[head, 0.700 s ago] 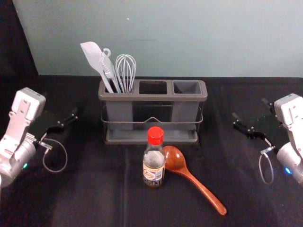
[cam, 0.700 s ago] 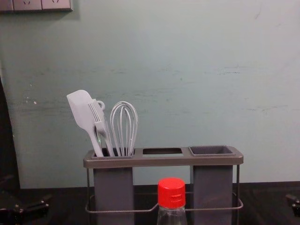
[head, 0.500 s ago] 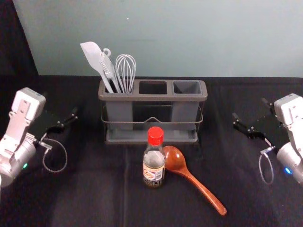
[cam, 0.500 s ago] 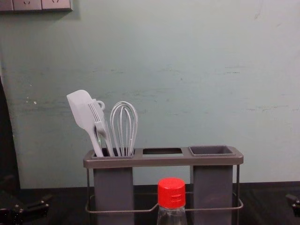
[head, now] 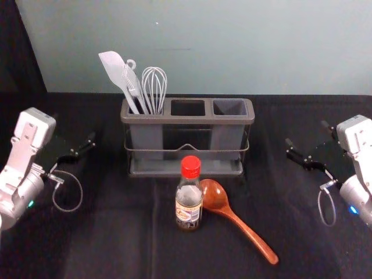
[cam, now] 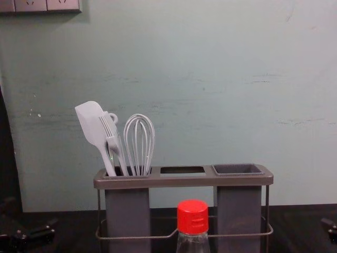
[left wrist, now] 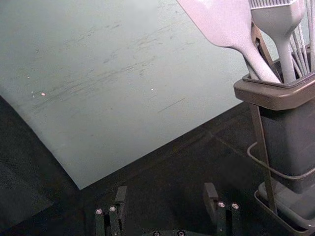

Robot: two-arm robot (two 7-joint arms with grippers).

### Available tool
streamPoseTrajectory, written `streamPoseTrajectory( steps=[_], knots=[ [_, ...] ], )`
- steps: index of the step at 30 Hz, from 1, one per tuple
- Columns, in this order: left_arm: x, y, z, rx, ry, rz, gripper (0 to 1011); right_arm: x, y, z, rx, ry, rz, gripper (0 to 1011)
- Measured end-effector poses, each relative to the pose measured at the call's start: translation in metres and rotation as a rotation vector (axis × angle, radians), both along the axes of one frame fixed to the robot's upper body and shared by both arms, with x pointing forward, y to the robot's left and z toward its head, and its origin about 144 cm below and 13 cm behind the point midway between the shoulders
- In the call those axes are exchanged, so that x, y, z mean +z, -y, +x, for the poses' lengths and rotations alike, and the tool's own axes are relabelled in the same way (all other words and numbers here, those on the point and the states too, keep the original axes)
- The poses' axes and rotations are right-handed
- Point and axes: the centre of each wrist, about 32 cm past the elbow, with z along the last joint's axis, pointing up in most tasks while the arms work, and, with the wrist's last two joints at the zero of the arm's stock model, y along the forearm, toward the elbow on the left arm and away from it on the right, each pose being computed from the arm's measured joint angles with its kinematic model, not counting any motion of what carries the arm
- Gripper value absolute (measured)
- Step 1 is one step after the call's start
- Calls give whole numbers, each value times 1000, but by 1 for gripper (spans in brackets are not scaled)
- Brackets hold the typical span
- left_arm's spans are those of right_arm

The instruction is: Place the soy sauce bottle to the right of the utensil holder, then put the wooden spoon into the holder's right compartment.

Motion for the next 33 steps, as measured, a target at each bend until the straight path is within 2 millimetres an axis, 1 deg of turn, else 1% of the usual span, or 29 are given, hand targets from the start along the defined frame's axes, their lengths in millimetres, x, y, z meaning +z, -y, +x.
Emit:
streamPoseTrajectory(
  steps=[28, 33],
  knots=[
    [0, 0, 0, 0, 0, 0, 1000, 1, 0, 0, -2, 1, 1, 1003],
    [0, 0, 0, 0, 0, 0, 1000, 4, 1, -5, -6, -7, -3, 1003]
  ],
)
